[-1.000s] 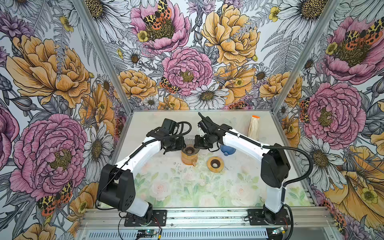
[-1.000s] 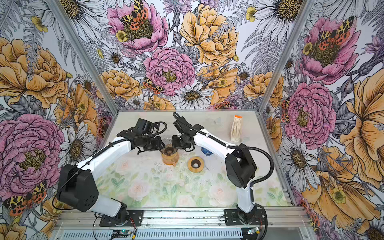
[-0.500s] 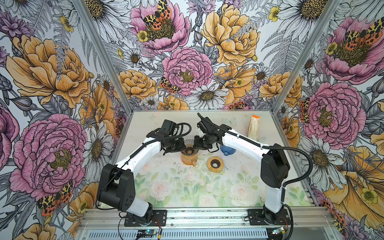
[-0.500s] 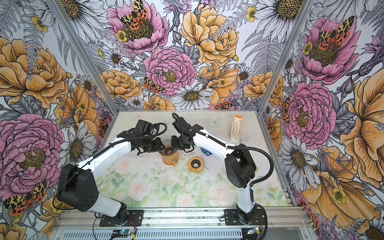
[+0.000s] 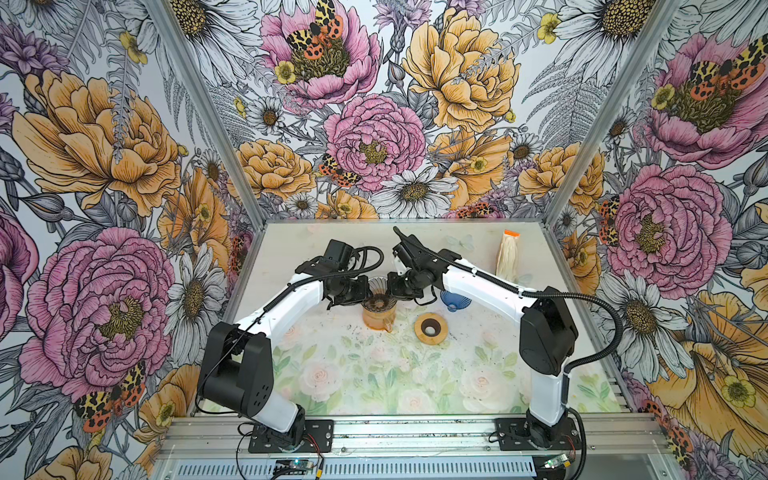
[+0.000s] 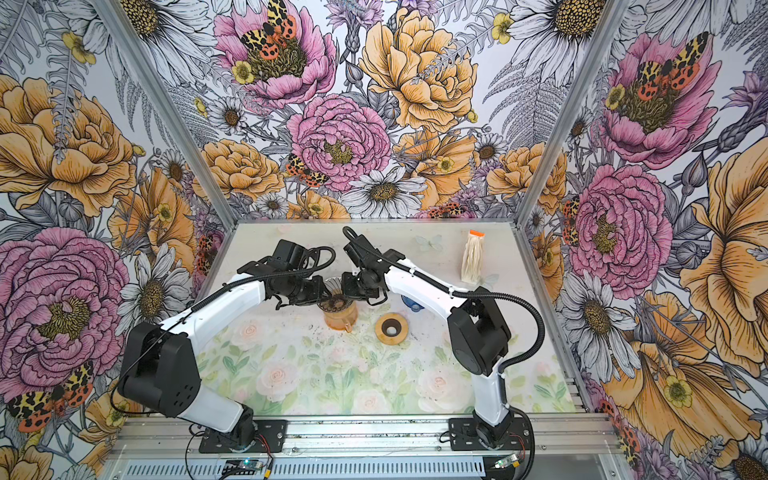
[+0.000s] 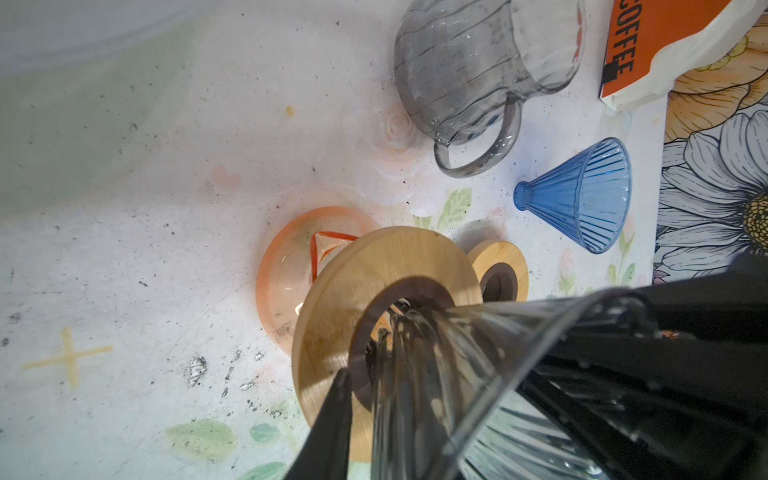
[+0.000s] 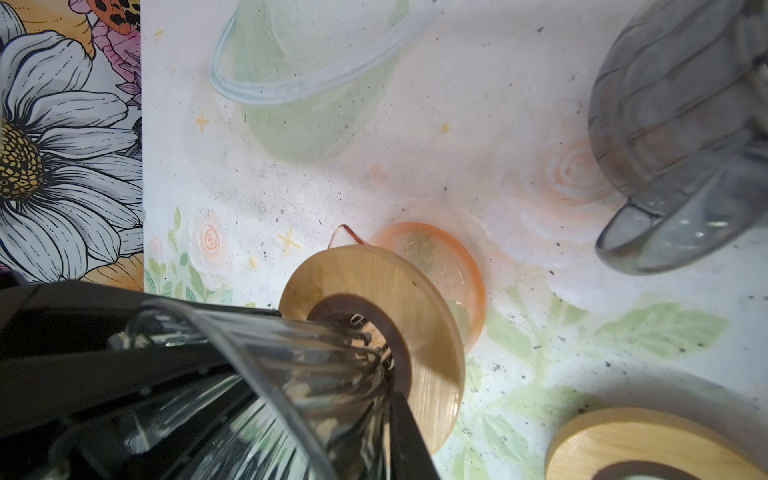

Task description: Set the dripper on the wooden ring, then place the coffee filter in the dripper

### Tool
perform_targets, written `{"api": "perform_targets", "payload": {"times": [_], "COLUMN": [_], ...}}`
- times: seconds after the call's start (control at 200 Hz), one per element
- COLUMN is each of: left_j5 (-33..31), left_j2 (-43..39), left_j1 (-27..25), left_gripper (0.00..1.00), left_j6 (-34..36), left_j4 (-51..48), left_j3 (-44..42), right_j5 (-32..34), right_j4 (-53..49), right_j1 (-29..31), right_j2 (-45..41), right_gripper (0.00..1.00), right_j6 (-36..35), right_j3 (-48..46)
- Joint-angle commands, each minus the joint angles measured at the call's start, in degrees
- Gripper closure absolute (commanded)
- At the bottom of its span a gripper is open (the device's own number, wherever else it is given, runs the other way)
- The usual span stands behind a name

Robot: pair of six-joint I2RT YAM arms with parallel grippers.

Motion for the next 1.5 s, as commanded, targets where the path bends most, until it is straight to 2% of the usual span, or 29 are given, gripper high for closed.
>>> {"api": "perform_targets", "payload": {"times": [0.0,0.48,0.946,1.286,1.496], "left_j5": [-1.1,0.9,0.0,1.5,1.8], "left_j2": [1.9,4.1,6.2,3.9,2.1], "left_j1": [1.2,2.1,2.3,1.7,1.0], "left_gripper": [0.79,0.79,0.79,0.77,0.73], "left_j6": [1.0,1.1,1.8,1.1,0.4], "left_j4": [-0.8,-2.0,-5.4,-5.5,-5.5], "left_j3": [-0.4,1.3,2.0,5.3,6.8], "right_j5": [1.3,0.7,-1.0,-1.2,-0.9], "right_j4": [-1.2,-1.1,-1.2,-1.2,-1.1], "right_j1": [-0.8,-2.2,-2.6,-2.5,-2.5], "right_j2": [1.6,3.4,4.2,1.6,0.3], "right_gripper": [0.85,0.87,0.86,0.82,0.74], "right_j6": [0.6,2.3,0.9,-0.1,-0.1], "right_j3": [0.1,-1.8,-2.1,0.2,0.6]}}
